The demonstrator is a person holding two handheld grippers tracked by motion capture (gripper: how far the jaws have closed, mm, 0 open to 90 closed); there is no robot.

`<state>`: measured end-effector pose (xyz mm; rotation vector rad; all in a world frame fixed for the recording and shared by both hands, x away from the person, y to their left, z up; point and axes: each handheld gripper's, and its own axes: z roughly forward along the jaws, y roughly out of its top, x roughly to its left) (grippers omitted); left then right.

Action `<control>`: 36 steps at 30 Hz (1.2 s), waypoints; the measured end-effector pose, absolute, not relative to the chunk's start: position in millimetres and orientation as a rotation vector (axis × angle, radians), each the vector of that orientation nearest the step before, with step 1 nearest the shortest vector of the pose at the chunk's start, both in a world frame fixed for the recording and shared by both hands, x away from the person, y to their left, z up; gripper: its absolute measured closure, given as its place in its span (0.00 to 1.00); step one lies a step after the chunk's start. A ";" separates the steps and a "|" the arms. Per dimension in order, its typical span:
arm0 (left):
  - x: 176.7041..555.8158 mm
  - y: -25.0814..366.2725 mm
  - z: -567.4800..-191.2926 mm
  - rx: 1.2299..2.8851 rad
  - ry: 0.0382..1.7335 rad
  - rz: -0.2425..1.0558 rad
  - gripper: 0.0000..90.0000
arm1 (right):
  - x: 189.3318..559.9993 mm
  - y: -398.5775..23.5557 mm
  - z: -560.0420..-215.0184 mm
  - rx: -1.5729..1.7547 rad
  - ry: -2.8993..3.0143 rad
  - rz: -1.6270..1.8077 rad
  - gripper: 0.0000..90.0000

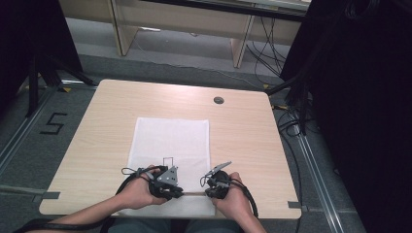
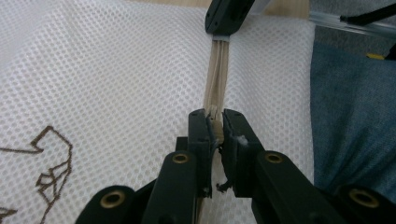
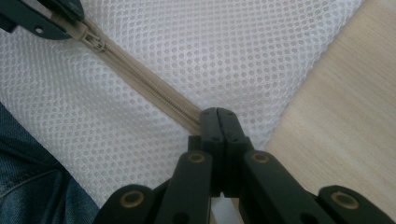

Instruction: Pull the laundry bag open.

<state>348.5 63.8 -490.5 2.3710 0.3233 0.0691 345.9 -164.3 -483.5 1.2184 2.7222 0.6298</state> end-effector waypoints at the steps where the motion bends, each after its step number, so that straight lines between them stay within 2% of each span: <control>1: 348.9 64.9 -490.0 2.370 0.320 0.077 0.91 | 345.6 -164.5 -483.5 1.217 2.721 0.629 1.00; 5: 349.8 69.2 -489.9 2.337 0.360 0.044 0.91 | 345.4 -165.6 -483.3 1.215 2.724 0.629 1.00; 14: 346.8 75.7 -487.4 2.379 0.326 0.084 0.91 | 343.4 -164.9 -482.6 1.229 2.719 0.610 1.00; 36: 343.4 91.9 -485.9 2.338 0.375 0.062 0.91 | 345.3 -166.4 -483.5 1.206 2.718 0.623 1.00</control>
